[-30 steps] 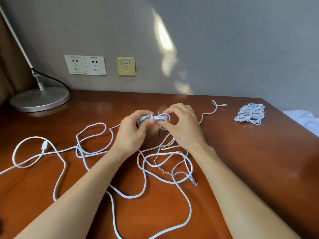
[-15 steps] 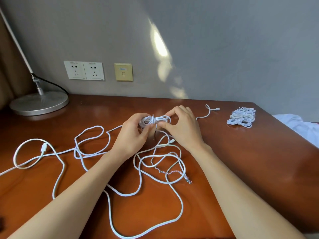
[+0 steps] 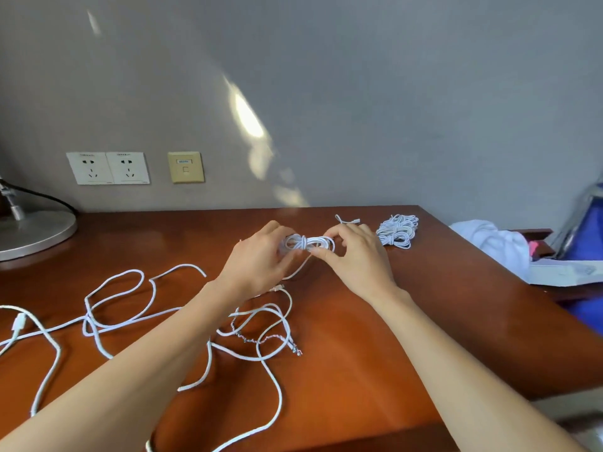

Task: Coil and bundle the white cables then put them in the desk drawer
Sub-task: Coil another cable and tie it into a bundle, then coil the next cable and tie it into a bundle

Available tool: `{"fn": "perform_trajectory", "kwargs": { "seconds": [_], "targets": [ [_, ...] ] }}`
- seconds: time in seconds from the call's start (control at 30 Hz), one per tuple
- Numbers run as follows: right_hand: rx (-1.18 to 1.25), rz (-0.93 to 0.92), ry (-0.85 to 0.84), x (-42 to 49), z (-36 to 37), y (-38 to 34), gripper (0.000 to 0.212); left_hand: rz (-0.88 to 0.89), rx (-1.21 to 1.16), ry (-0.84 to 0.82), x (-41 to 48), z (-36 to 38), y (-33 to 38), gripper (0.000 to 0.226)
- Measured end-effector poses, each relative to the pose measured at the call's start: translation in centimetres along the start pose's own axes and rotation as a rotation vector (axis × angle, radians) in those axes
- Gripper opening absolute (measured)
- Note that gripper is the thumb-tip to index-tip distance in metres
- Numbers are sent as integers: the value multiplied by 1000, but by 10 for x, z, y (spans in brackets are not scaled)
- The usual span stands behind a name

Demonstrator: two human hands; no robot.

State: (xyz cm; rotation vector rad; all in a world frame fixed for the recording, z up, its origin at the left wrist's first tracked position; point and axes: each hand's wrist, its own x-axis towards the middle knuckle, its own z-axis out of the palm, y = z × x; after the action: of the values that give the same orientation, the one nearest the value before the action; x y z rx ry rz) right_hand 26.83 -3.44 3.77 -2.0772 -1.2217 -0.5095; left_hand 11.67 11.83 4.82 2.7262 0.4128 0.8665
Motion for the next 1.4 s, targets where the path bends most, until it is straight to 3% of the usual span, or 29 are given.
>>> {"fn": "perform_trajectory", "kwargs": {
  "seconds": [0.4,0.63,0.8,1.0,1.4],
  "targets": [
    [-177,111,-8,-1,-39,96,41,132,123,-129,73,65,60,35],
    [-267,179,-62,-8,-35,141,47,150,130,-290,94,124,70,36],
    [-258,248,-40,-6,-25,166,50,154,125,-254,105,151,71,40],
    [-304,256,-26,9,-16,186,46,44,-44,-206,118,173,68,44],
    [-294,267,-29,15,-11,198,53,-21,13,-156,126,186,66,50]
  ]
}}
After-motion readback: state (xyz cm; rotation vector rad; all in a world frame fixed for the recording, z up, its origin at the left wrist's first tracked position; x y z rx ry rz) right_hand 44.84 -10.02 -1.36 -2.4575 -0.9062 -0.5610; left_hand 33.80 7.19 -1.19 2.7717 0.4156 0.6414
